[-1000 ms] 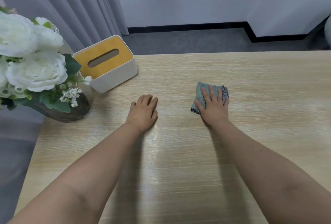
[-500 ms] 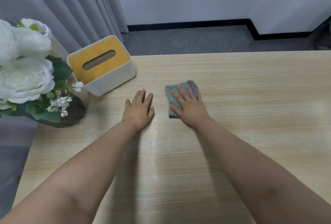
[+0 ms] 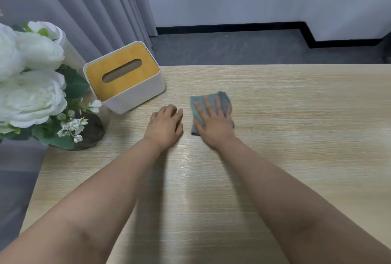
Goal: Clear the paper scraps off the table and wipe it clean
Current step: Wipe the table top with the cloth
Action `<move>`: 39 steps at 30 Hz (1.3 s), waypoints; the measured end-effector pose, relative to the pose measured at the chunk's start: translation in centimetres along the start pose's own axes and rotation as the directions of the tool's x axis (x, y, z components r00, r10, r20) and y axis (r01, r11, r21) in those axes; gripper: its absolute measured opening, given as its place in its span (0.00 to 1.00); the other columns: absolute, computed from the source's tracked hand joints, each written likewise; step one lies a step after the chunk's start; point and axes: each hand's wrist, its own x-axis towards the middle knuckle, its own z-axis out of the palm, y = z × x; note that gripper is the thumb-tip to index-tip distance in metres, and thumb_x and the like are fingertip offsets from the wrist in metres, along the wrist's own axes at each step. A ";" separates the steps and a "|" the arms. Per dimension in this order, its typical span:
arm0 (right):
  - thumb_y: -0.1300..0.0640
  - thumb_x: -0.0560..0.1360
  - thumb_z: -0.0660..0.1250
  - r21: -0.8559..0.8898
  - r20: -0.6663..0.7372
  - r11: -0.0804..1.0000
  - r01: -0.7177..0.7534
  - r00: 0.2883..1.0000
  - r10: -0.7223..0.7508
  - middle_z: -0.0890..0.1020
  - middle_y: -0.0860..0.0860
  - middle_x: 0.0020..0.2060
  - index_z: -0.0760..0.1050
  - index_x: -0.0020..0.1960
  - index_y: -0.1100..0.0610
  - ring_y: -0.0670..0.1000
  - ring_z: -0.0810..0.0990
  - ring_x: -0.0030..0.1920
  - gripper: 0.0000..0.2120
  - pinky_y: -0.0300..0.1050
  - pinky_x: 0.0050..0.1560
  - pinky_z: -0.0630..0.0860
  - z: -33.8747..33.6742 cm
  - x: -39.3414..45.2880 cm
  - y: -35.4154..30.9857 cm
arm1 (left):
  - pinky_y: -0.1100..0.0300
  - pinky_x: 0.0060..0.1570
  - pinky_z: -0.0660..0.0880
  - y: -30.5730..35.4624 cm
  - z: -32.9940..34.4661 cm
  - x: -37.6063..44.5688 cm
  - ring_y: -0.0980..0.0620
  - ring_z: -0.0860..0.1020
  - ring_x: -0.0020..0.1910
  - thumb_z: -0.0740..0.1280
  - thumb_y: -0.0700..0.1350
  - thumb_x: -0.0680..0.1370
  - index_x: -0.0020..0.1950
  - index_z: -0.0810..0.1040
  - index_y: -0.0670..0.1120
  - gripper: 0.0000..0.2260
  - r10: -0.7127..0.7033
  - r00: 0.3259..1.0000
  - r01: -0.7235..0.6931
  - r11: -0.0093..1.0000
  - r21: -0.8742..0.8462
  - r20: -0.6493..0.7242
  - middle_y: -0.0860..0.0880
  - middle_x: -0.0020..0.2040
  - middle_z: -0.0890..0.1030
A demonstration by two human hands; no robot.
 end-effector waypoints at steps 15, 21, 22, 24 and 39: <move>0.39 0.80 0.42 0.085 -0.065 0.973 -0.215 0.973 0.221 0.42 0.46 0.77 0.41 0.77 0.44 0.53 0.38 0.76 0.27 0.57 0.73 0.34 -1.8 4.6 8.1 | 0.47 0.72 0.58 -1.2 1.4 0.2 0.49 0.54 0.76 0.56 0.50 0.80 0.74 0.62 0.48 0.22 -0.027 1.000 0.026 0.991 -0.132 -0.007 0.49 0.77 0.58; 0.42 0.81 0.41 0.111 -0.048 0.922 -0.370 0.925 0.377 0.40 0.47 0.77 0.40 0.77 0.45 0.56 0.36 0.76 0.26 0.62 0.72 0.35 -2.1 5.3 7.7 | 0.47 0.72 0.59 -1.6 1.8 0.2 0.48 0.54 0.76 0.56 0.51 0.81 0.76 0.59 0.46 0.24 0.003 1.000 -0.003 0.995 -0.101 0.000 0.49 0.77 0.57; 0.42 0.81 0.41 0.092 -0.054 0.940 -0.329 0.941 0.335 0.41 0.47 0.77 0.40 0.77 0.44 0.56 0.36 0.76 0.26 0.63 0.72 0.35 -1.9 5.4 6.3 | 0.47 0.71 0.59 -1.7 1.7 0.2 0.48 0.55 0.75 0.56 0.51 0.81 0.76 0.59 0.46 0.24 0.009 1.000 -0.009 0.996 -0.091 0.001 0.49 0.77 0.57; 0.42 0.81 0.42 0.048 -0.056 0.981 -0.186 0.980 0.189 0.42 0.47 0.77 0.41 0.77 0.44 0.57 0.37 0.76 0.26 0.63 0.72 0.35 -1.4 5.6 3.4 | 0.47 0.71 0.60 -1.8 1.5 0.3 0.48 0.56 0.75 0.56 0.51 0.81 0.75 0.60 0.46 0.24 0.023 1.000 -0.023 0.997 -0.069 0.003 0.48 0.76 0.59; 0.37 0.79 0.42 0.096 0.028 0.943 -0.318 0.948 0.317 0.39 0.47 0.77 0.39 0.77 0.43 0.56 0.35 0.76 0.29 0.64 0.72 0.35 -4.4 9.8 9.3 | 0.47 0.70 0.61 -2.3 1.5 0.6 0.48 0.54 0.75 0.56 0.52 0.81 0.76 0.59 0.46 0.24 0.048 0.998 -0.046 0.996 -0.071 0.033 0.49 0.77 0.57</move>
